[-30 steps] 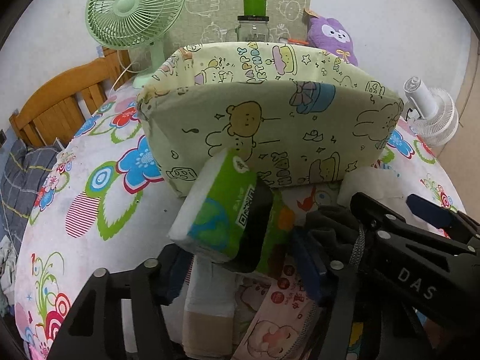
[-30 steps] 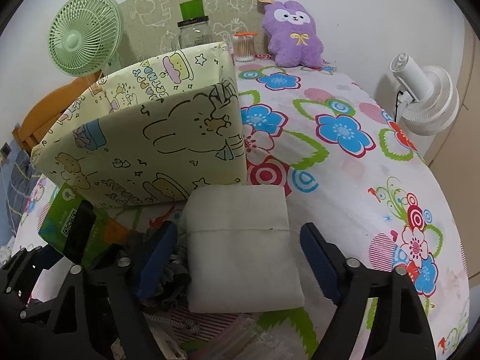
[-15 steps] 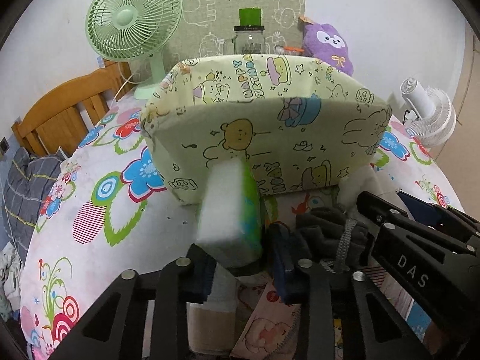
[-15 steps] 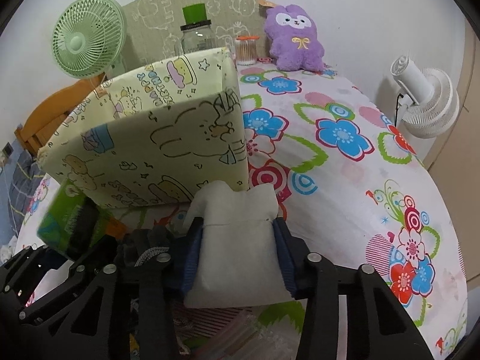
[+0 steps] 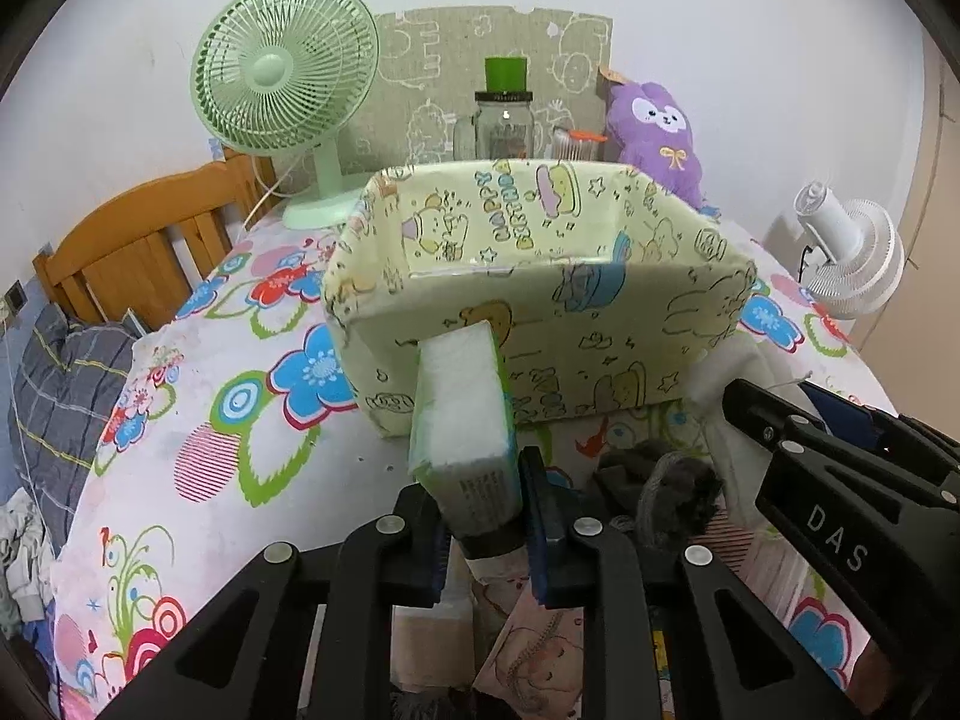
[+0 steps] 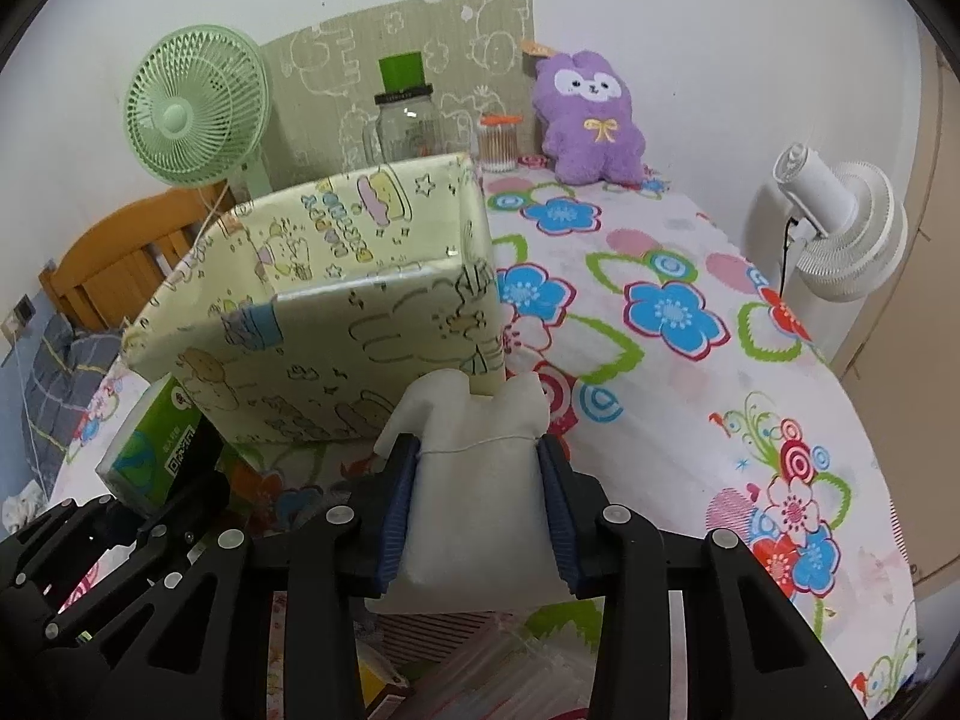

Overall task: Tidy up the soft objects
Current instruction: 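Lift the tissue pack with the left tool while the right tool carries the white pad toward the box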

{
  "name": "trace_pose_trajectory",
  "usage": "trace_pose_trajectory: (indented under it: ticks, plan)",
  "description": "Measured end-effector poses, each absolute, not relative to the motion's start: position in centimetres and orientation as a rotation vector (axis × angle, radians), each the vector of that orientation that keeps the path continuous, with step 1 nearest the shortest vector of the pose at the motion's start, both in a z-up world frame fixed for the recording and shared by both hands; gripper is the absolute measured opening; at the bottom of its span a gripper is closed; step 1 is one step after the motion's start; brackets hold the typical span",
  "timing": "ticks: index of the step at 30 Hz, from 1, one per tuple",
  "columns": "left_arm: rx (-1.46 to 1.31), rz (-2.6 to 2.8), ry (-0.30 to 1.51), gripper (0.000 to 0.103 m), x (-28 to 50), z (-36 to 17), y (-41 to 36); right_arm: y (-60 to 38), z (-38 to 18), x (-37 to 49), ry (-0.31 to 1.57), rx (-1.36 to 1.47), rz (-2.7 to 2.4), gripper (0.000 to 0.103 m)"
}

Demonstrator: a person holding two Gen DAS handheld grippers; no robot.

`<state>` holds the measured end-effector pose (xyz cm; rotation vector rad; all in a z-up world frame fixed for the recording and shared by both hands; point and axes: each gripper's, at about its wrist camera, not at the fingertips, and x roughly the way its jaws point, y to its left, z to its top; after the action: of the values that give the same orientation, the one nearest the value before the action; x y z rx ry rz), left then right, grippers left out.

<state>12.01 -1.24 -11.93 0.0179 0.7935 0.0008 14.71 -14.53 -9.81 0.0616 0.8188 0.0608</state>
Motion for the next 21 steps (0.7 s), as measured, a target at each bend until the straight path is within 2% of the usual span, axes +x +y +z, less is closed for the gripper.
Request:
trace_pose_trajectory:
  ticks: [21]
  plan:
    - [0.022, -0.04, 0.684, 0.018, 9.0, -6.7, -2.5, -13.8, -4.1, 11.1, 0.701, 0.049, 0.099, 0.043]
